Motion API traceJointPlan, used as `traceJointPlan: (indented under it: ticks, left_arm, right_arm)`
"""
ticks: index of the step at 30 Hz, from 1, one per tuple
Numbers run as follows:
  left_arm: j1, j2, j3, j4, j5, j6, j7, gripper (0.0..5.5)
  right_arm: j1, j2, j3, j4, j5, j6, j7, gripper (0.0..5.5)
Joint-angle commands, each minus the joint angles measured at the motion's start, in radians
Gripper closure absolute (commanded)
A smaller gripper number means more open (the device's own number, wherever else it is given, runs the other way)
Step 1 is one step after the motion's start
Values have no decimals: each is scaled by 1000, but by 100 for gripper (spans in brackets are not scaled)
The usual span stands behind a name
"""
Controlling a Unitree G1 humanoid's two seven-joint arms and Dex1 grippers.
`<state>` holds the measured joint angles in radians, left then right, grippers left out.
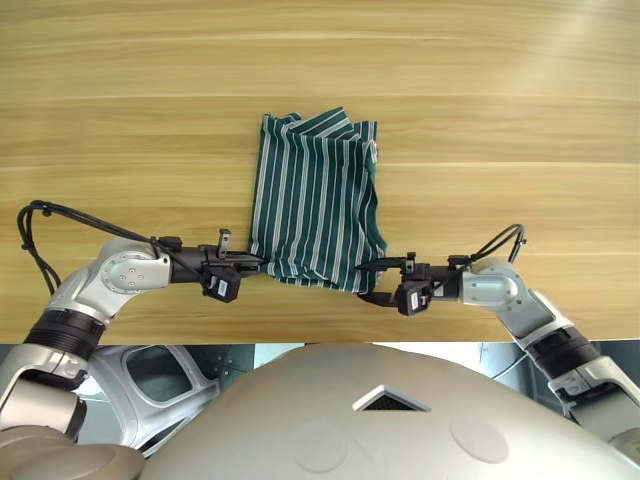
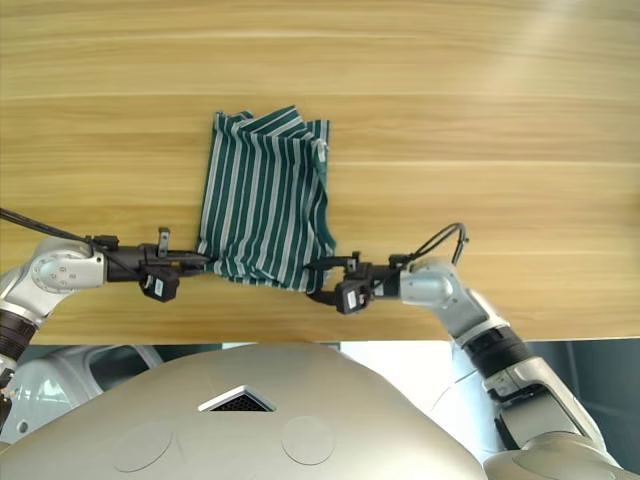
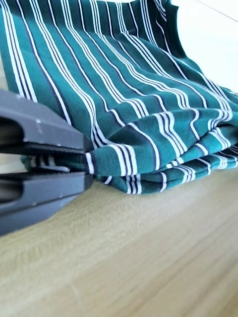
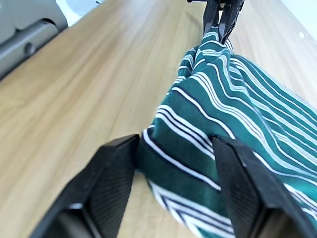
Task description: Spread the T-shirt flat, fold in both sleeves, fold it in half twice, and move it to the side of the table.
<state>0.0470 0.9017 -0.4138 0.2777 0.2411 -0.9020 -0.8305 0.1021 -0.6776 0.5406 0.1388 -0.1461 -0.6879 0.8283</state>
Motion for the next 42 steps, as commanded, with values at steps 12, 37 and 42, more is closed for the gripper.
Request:
traceJointPlan:
  ticks: [12, 37, 42]
  left_arm:
    - [9, -7, -25, 16, 41, 29, -7, 524]
    - [92, 79, -40, -269, -251, 90, -169, 524]
    - [173, 114, -20, -313, -276, 78, -167, 524]
  right_arm:
    - [-6, -18, 53, 100, -122, 48, -18, 387]
    - [113, -194, -29, -142, 114, -28, 75, 529]
    - [208, -291, -70, -291, 228, -64, 107, 529]
